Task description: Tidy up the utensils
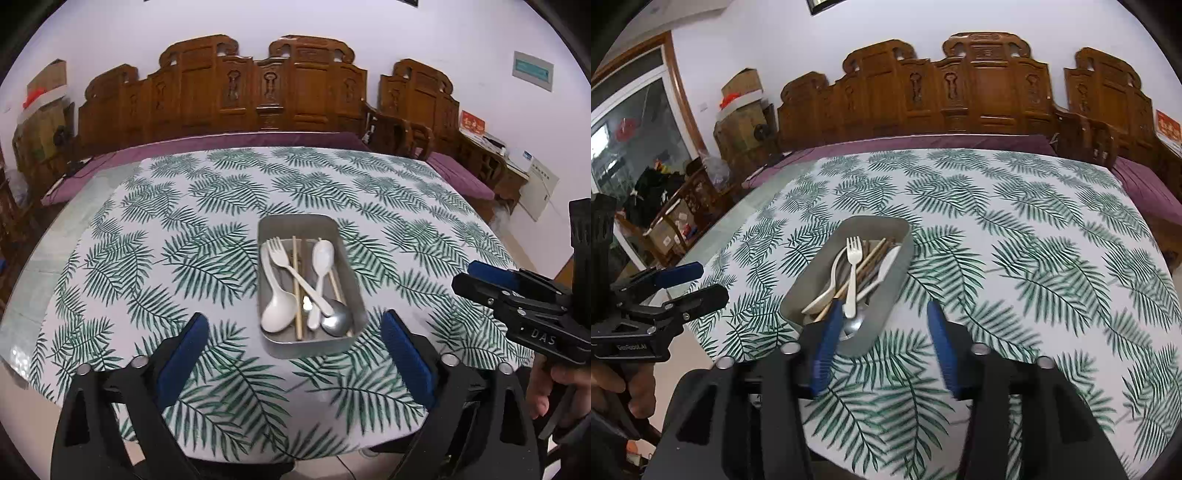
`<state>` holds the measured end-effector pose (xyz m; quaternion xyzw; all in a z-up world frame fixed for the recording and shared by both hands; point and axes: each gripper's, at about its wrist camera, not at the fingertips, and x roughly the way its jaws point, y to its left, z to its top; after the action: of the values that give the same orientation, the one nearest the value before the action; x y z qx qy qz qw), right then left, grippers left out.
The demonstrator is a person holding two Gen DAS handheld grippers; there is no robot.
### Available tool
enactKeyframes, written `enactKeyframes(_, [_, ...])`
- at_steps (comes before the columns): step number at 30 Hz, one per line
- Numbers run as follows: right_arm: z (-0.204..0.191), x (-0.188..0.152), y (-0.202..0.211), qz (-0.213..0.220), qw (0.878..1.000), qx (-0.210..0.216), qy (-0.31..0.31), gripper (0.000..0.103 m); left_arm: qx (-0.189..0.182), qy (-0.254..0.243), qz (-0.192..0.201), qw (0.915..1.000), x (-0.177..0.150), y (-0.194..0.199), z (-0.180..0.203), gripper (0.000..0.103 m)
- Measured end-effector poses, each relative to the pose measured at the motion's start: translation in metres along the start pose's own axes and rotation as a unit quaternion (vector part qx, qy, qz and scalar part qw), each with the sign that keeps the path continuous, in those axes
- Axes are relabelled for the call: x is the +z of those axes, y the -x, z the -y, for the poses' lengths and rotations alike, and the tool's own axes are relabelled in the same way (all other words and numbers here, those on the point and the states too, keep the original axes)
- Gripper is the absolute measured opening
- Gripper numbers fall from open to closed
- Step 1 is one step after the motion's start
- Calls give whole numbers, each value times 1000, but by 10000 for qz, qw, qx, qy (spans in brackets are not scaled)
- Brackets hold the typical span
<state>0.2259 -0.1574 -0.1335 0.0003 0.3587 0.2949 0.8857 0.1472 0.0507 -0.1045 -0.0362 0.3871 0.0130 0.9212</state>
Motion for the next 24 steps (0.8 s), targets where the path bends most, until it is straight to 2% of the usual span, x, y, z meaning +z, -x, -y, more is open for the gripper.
enactKeyframes(2, [7,-5,10,90,9998,-133,-72,82,-41,-32,27,10000,-3,4,7,95])
enactKeyframes(5, [13,-12,23,202,9994,-253,-137,95,-48,-71,46,10000,-8,12,16,95])
enactKeyframes(7, [18,-17,33,266,9989,-349,-165,100,-16,-103,98,9999,-11,18,21,95])
enactKeyframes(17, [19,-34,85,584,9950,-799,-144,100,35,-229,252,9994,-26,49,45,95])
enactKeyframes(24, [6,-27,127,941,9915,-896,15,100,-43,-200,513,9985,-21,83,52,95])
